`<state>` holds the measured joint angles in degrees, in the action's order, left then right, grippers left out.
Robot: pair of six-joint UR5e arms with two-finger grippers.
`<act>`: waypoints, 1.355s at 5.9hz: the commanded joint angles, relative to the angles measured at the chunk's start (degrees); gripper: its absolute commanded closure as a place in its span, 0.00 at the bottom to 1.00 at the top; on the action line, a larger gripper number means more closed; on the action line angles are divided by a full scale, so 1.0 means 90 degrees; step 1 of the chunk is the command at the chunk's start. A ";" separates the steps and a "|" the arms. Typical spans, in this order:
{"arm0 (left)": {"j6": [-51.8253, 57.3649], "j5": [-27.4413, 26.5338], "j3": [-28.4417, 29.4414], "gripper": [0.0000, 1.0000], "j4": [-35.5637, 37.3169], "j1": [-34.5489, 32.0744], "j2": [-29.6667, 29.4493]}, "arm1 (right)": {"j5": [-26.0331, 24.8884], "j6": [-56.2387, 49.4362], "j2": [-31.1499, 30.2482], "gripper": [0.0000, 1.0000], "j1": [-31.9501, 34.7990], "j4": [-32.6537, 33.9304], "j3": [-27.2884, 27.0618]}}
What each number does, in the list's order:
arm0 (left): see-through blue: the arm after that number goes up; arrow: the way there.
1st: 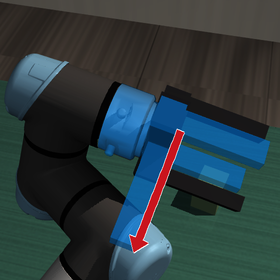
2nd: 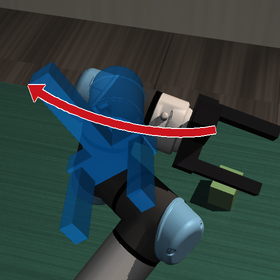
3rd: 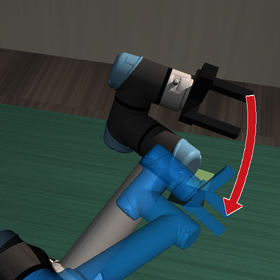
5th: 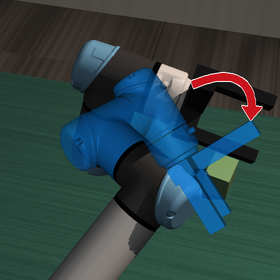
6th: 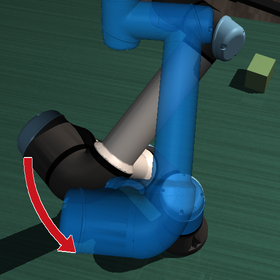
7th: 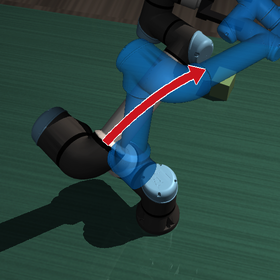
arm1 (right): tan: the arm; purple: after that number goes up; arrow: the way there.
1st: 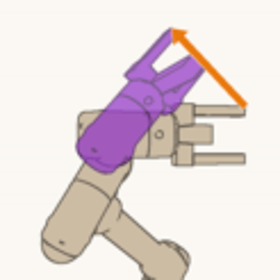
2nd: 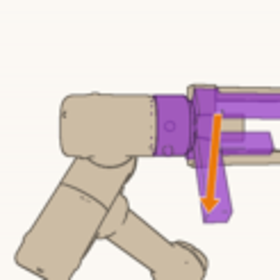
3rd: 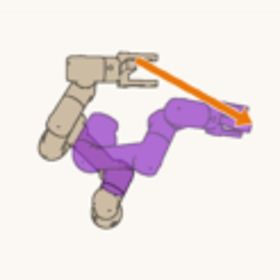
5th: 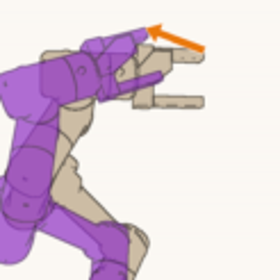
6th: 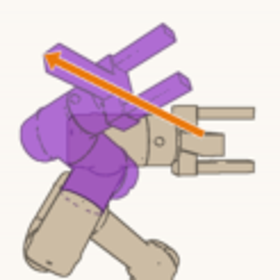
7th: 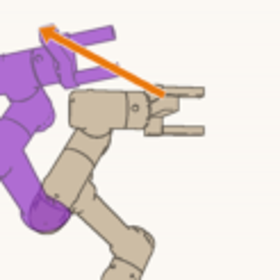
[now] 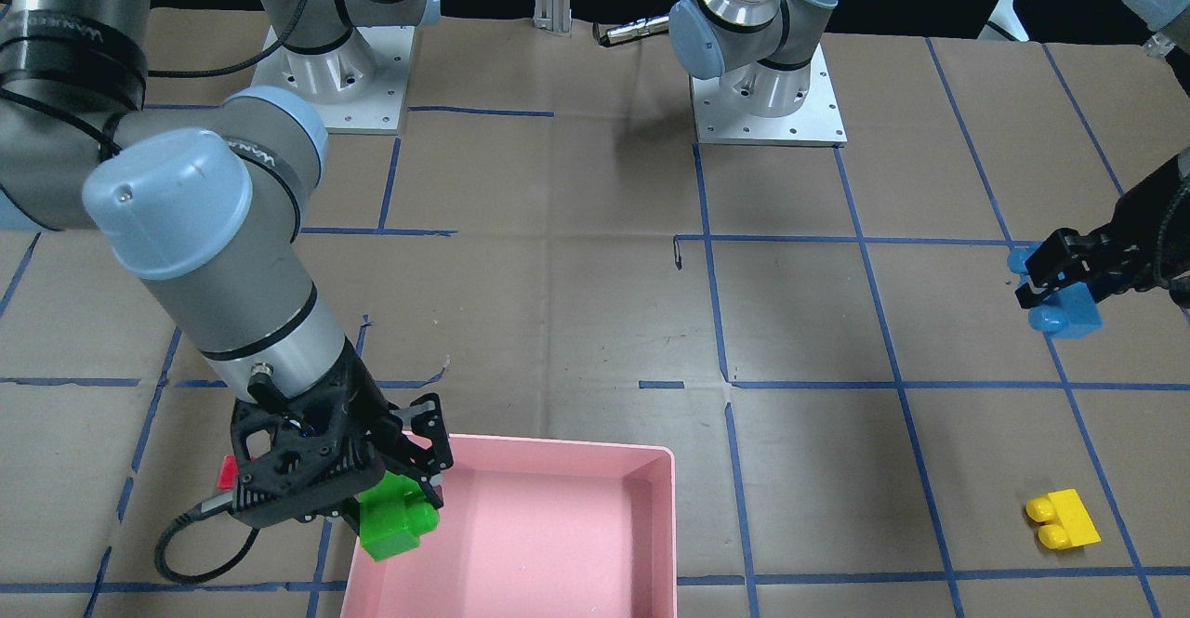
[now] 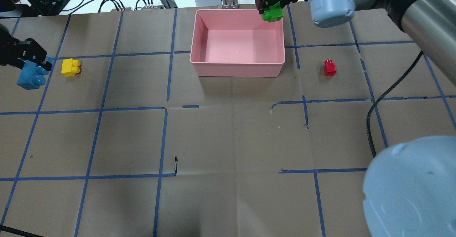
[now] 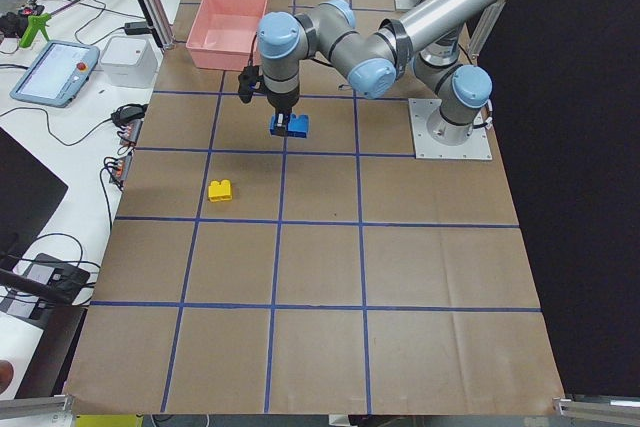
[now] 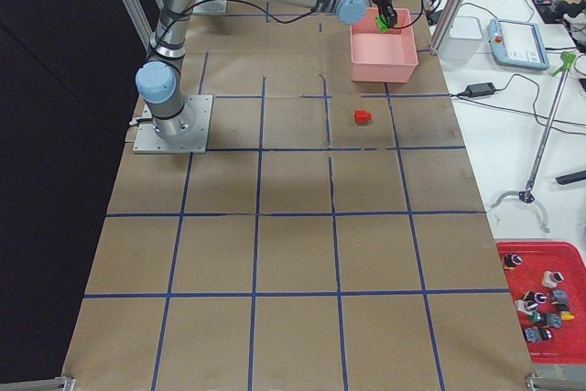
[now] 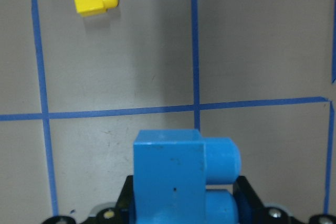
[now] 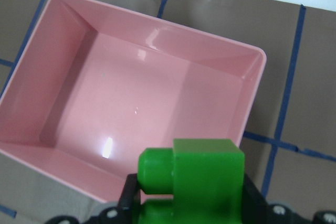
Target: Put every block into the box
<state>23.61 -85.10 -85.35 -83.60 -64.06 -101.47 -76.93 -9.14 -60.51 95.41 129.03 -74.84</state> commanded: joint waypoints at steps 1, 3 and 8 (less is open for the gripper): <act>-0.1668 -0.0017 0.0971 0.75 -0.0096 -0.1100 -0.0723 | -0.0045 -0.0010 0.0444 0.01 0.0054 0.0224 0.0482; -0.3006 -0.0017 0.1987 0.75 -0.0086 -0.2106 -0.1564 | -0.0114 -0.0049 0.0299 0.00 0.0044 0.0137 0.0406; -0.6517 -0.0417 0.3574 0.75 0.0866 -0.4656 -0.3810 | -0.1326 -0.0039 -0.1798 0.01 -0.1786 -0.0715 -0.2123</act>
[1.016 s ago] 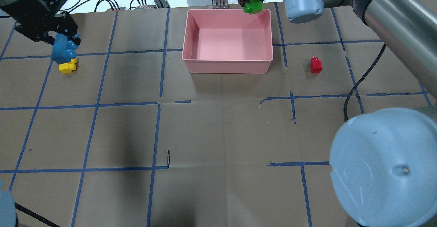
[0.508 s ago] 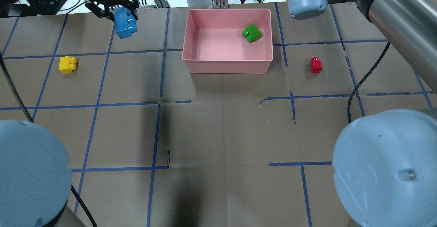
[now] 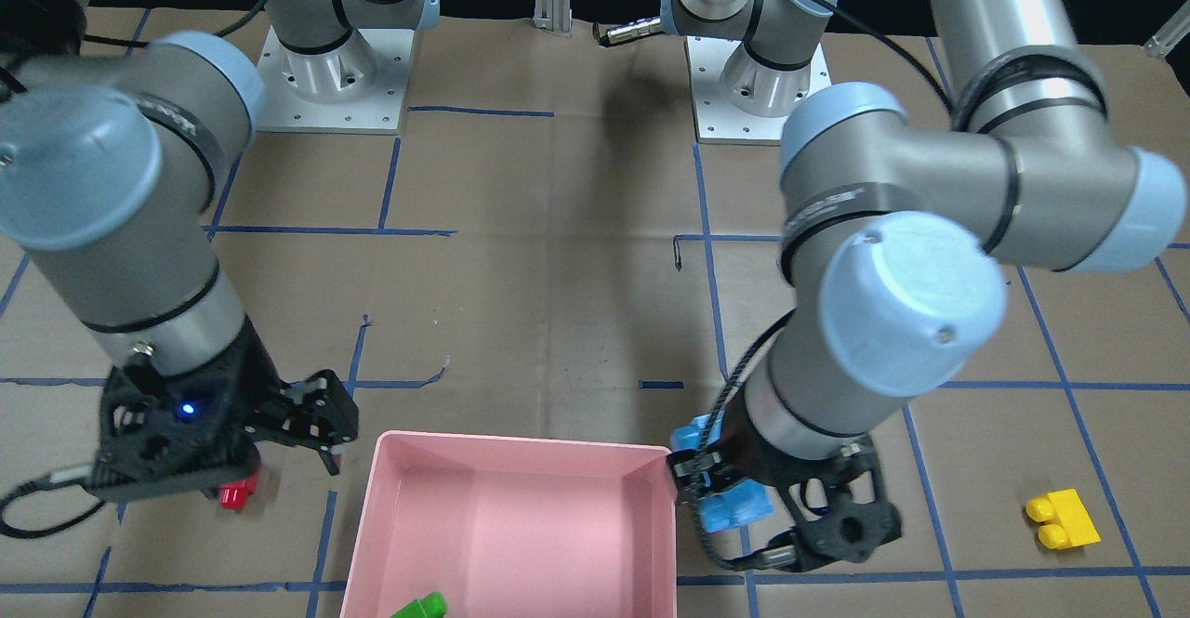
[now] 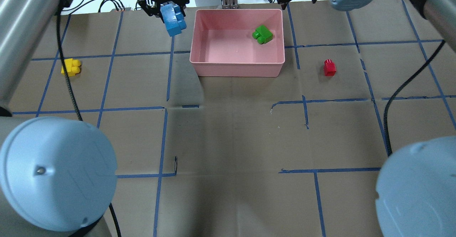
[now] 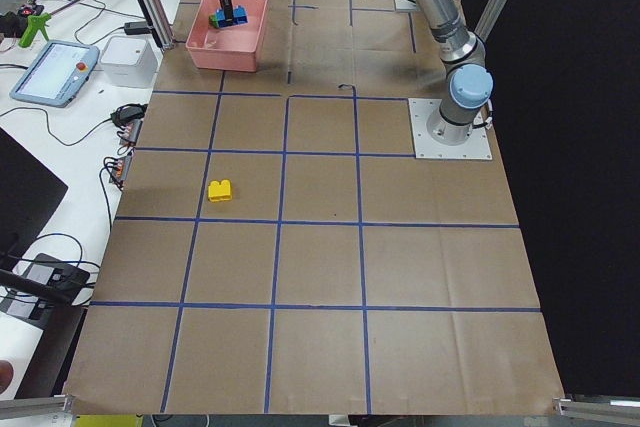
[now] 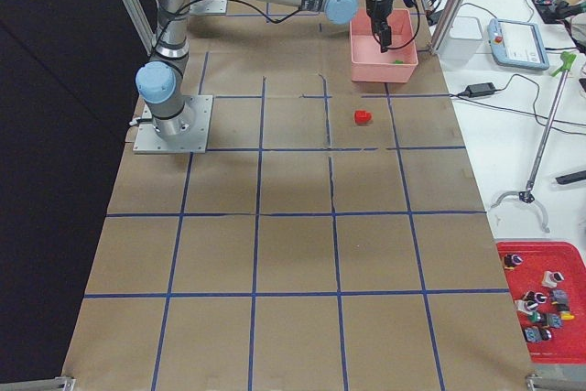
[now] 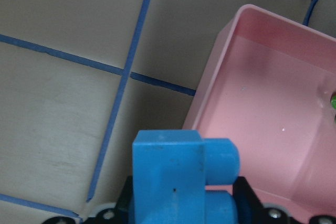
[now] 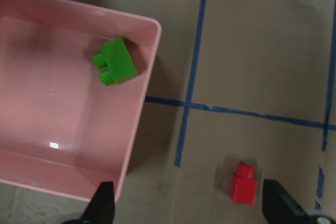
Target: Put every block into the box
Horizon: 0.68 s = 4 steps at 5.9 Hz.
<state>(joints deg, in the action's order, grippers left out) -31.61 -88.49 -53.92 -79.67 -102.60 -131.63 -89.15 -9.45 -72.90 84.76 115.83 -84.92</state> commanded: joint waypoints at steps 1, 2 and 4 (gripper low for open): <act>-0.0326 -0.0022 0.0083 0.68 0.0628 -0.0416 -0.0685 | 0.0033 -0.0247 -0.0368 0.01 -0.0976 0.1932 -0.1739; -0.0180 -0.0022 0.0083 0.09 0.0727 -0.0407 -0.0658 | 0.0052 -0.0346 -0.0212 0.01 -0.0990 0.2650 -0.2152; 0.0307 -0.0022 0.0199 0.01 0.0718 -0.0348 -0.0406 | 0.0519 -0.0337 0.0488 0.01 -0.0980 0.3368 -0.2283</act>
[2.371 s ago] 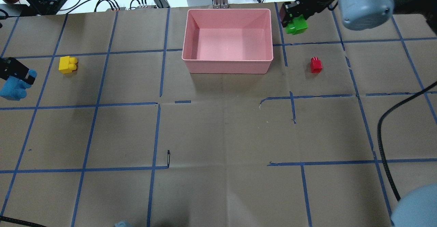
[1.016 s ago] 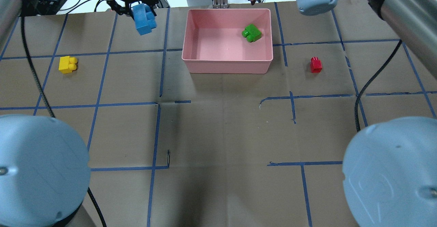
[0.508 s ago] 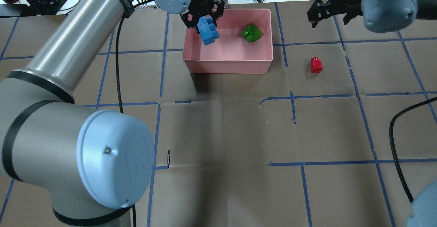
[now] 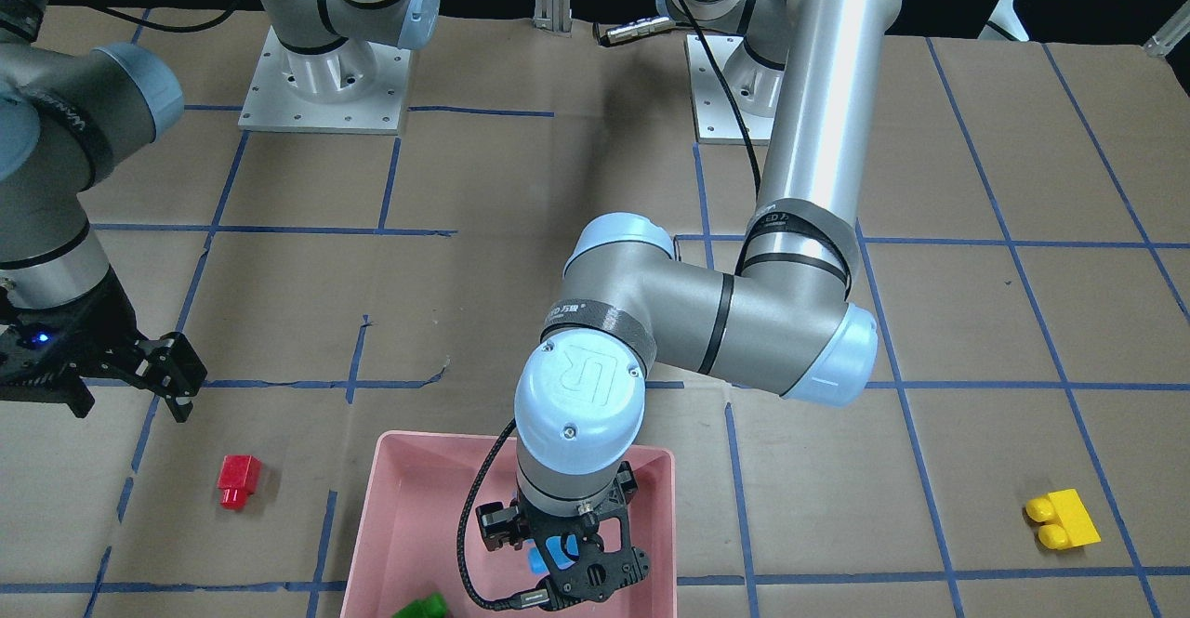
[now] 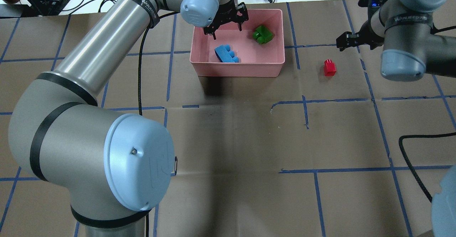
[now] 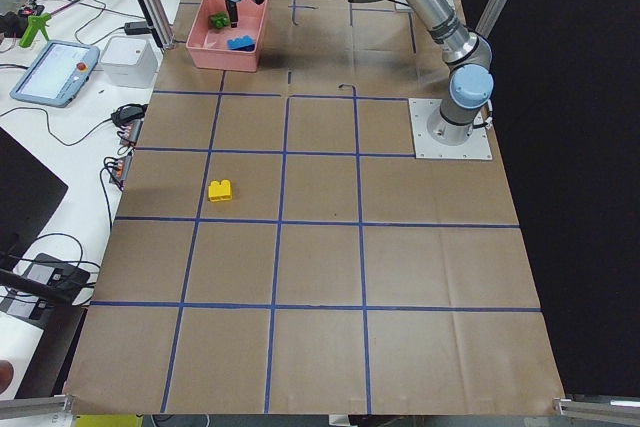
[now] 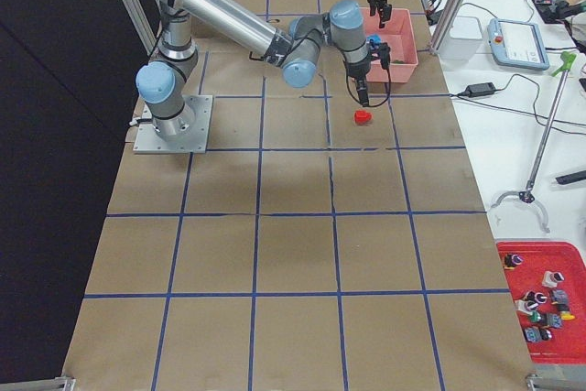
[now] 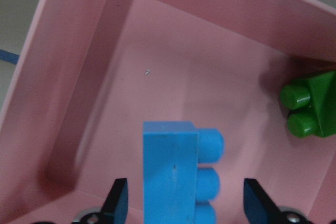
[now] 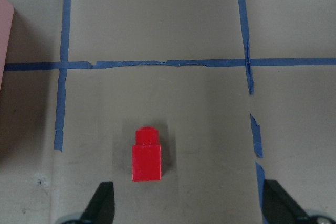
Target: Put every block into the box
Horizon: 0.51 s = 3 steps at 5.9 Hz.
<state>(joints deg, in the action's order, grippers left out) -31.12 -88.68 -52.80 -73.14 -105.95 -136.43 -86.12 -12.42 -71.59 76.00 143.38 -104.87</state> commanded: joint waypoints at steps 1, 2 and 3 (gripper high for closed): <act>0.0670 0.0010 0.0143 0.01 -0.0231 0.0411 0.0555 | 0.0261 -0.0007 0.0646 0.01 0.0089 0.0638 0.0001; 0.1264 0.0039 0.0037 0.01 -0.0648 0.0946 0.1033 | 0.0629 0.0012 0.0988 0.01 0.0206 0.1347 0.0021; 0.1976 0.0010 -0.0002 0.01 -0.1184 0.1464 0.1347 | 0.0652 0.0012 0.1107 0.01 0.0227 0.1402 0.0031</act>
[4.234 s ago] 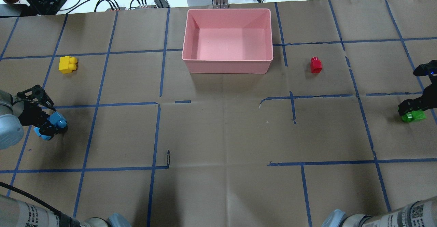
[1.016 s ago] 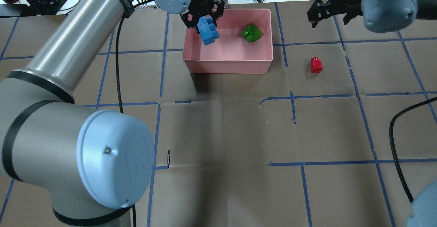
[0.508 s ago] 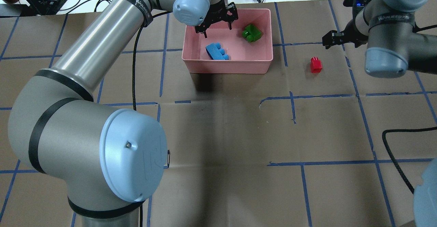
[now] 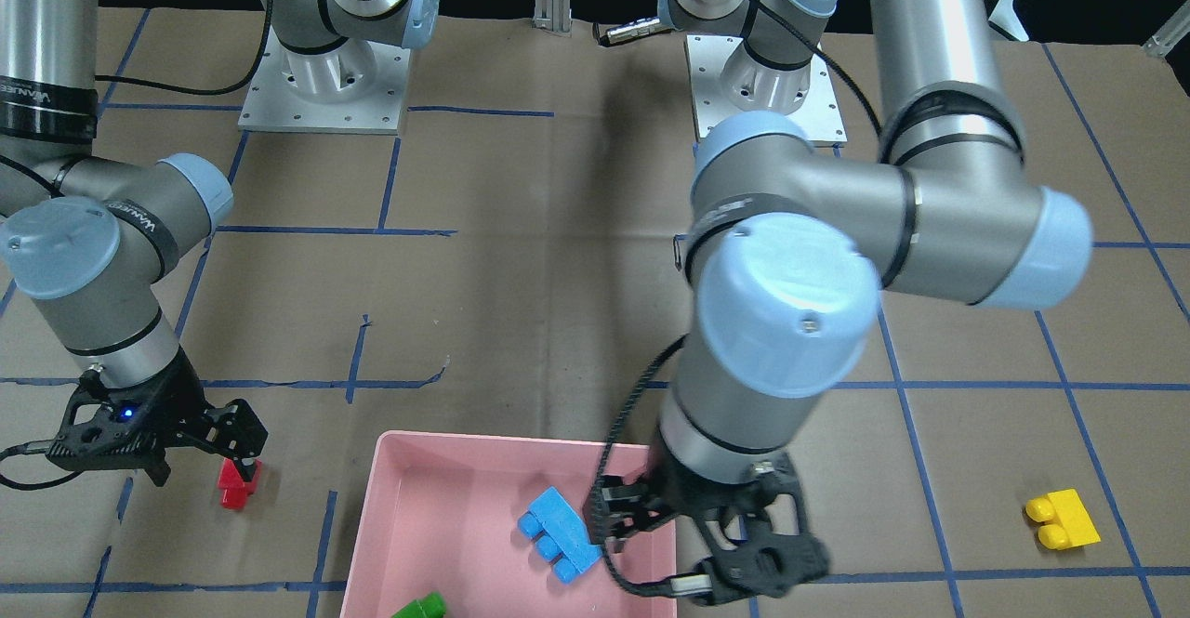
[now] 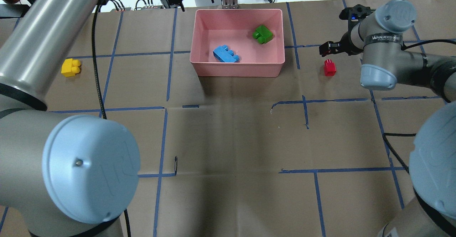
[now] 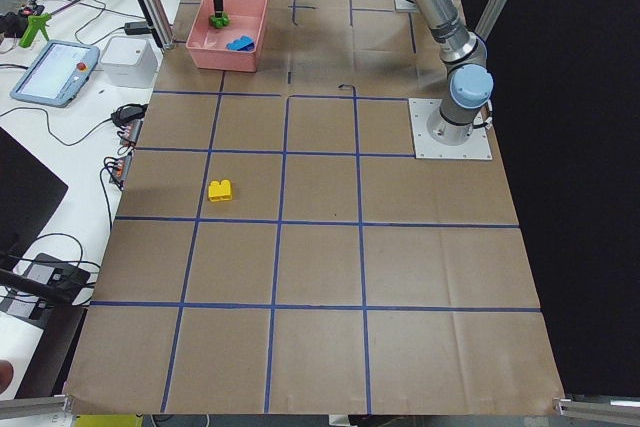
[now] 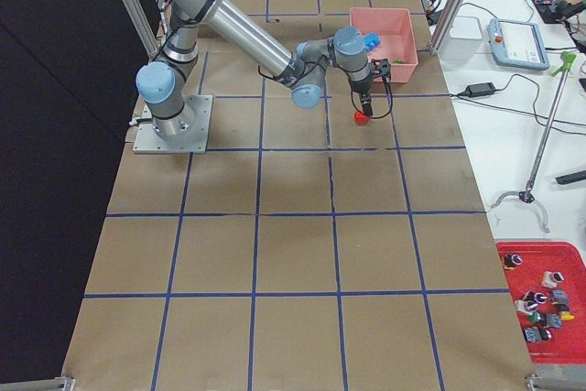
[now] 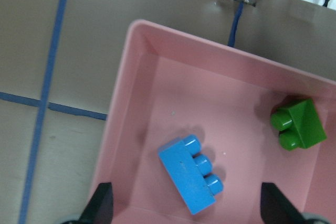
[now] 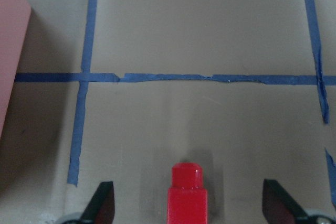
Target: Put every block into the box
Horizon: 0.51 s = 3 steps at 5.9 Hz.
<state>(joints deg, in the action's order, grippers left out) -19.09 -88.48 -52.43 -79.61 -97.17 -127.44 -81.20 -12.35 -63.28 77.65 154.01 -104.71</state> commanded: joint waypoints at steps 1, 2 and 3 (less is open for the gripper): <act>0.1245 -0.0022 -0.0092 0.01 -0.0664 0.0977 0.0487 | 0.0115 0.0005 0.0350 0.01 0.0044 0.0232 0.0062; 0.1880 -0.0022 -0.0131 0.01 -0.0715 0.1466 0.0498 | 0.0106 -0.0044 0.0429 0.01 0.0044 0.0222 0.0217; 0.2466 0.0007 -0.0141 0.01 -0.0744 0.2099 0.0440 | 0.0086 -0.0073 0.0546 0.01 0.0035 0.0222 0.0141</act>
<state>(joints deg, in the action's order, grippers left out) -2.08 -88.59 -53.52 -85.85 -83.40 -123.27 -80.29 -12.73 -59.37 78.02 155.98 -103.31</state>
